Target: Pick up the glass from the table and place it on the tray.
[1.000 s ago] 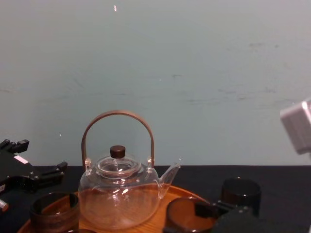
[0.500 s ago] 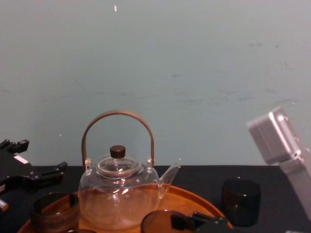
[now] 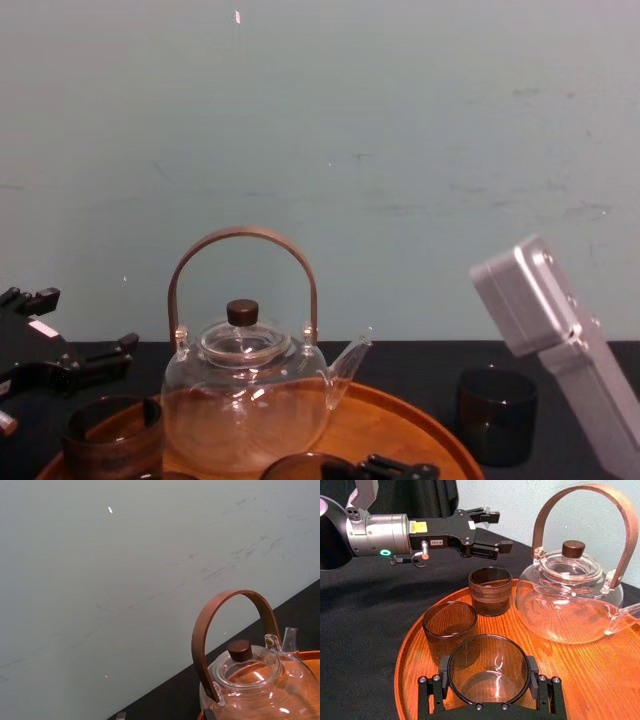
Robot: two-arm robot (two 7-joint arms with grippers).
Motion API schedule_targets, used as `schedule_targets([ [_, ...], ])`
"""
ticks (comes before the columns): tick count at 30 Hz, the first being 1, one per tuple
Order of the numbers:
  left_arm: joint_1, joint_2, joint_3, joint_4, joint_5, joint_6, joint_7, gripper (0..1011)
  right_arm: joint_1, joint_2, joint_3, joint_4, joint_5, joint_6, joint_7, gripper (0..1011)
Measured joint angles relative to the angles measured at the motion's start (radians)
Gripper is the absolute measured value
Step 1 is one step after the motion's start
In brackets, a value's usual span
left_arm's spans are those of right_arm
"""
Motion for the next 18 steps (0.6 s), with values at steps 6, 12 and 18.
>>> schedule_targets([
  [6,0.000,0.000,0.000,0.000,0.000,0.000,0.000,1001,0.003,-0.001,-0.004,0.008,0.010,0.011,0.002,906],
  [12,0.000,0.000,0.000,0.000,0.000,0.000,0.000,1001,0.004,-0.004,-0.004,0.017,0.029,0.029,0.003,906],
  [18,0.000,0.000,0.000,0.000,0.000,0.000,0.000,1001,0.005,-0.006,-0.006,0.022,0.036,0.042,0.001,906],
])
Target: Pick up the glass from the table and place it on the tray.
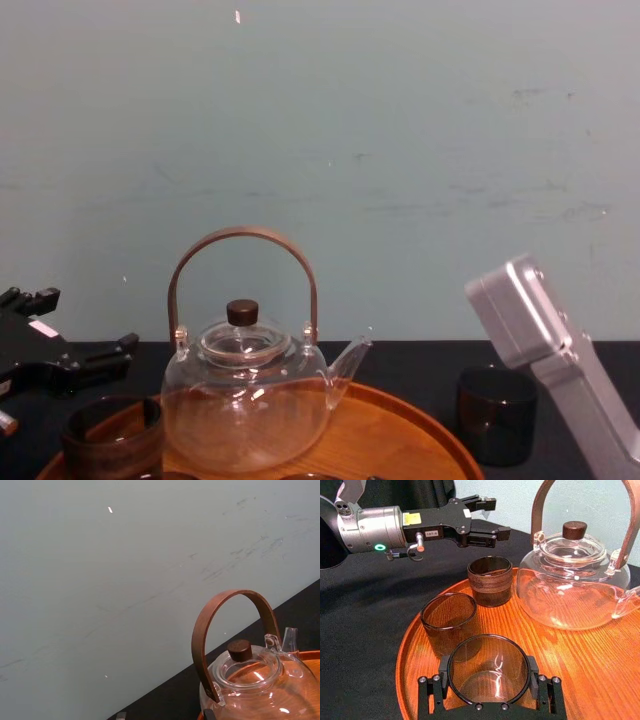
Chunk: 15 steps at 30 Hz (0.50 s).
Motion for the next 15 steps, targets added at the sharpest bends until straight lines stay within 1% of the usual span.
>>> schedule_targets([
  [13,0.000,0.000,0.000,0.000,0.000,0.000,0.000,1001,0.000,0.001,0.001,-0.001,0.000,-0.002,-0.001,906],
  [15,0.000,0.000,0.000,0.000,0.000,0.000,0.000,1001,0.000,0.001,0.001,-0.001,0.000,-0.002,-0.001,927],
])
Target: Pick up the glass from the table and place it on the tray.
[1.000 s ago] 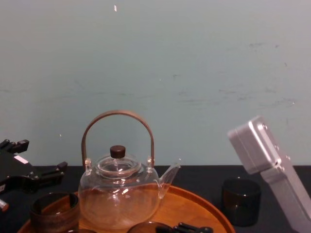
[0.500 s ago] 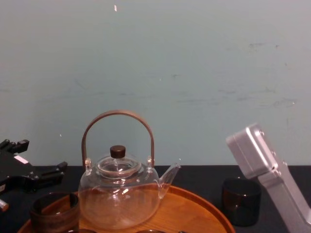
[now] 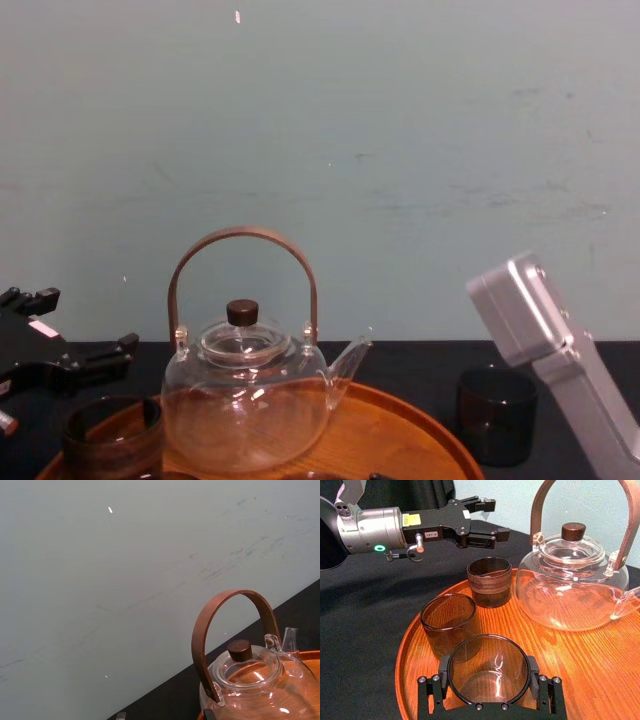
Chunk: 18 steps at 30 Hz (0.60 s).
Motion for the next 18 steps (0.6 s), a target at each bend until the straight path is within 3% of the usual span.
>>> schedule_targets([
  [4,0.000,0.000,0.000,0.000,0.000,0.000,0.000,1001,0.000,0.000,0.000,0.000,0.000,-0.001,0.000,1002],
  [13,0.000,0.000,0.000,0.000,0.000,0.000,0.000,1001,-0.001,0.001,0.001,-0.002,-0.001,-0.003,-0.001,1002],
  [18,0.000,0.000,0.000,0.000,0.000,0.000,0.000,1001,-0.011,0.012,0.012,-0.025,0.000,-0.035,-0.012,1002],
])
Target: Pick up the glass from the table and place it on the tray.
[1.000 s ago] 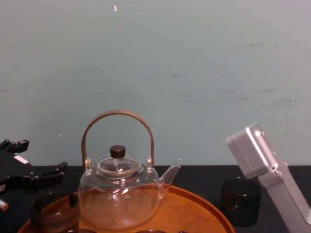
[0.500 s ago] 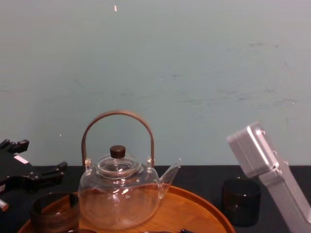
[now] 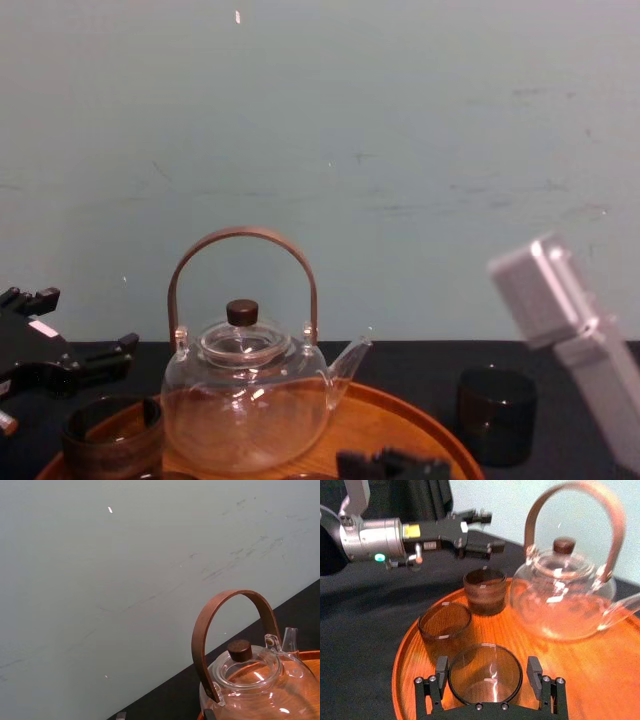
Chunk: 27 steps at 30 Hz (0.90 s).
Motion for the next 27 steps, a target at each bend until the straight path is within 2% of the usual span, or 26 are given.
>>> schedule_targets([
  [8,0.000,0.000,0.000,0.000,0.000,0.000,0.000,1001,-0.040,0.037,0.033,-0.102,-0.033,-0.071,-0.039,1002],
  [15,0.000,0.000,0.000,0.000,0.000,0.000,0.000,1001,-0.078,0.063,0.062,-0.176,-0.049,-0.117,-0.047,1002],
  [21,0.000,0.000,0.000,0.000,0.000,0.000,0.000,1001,-0.103,0.074,0.088,-0.202,-0.043,-0.137,-0.047,1002],
  [27,0.000,0.000,0.000,0.000,0.000,0.000,0.000,1001,-0.144,0.084,0.138,-0.220,-0.006,-0.161,-0.055,1002],
])
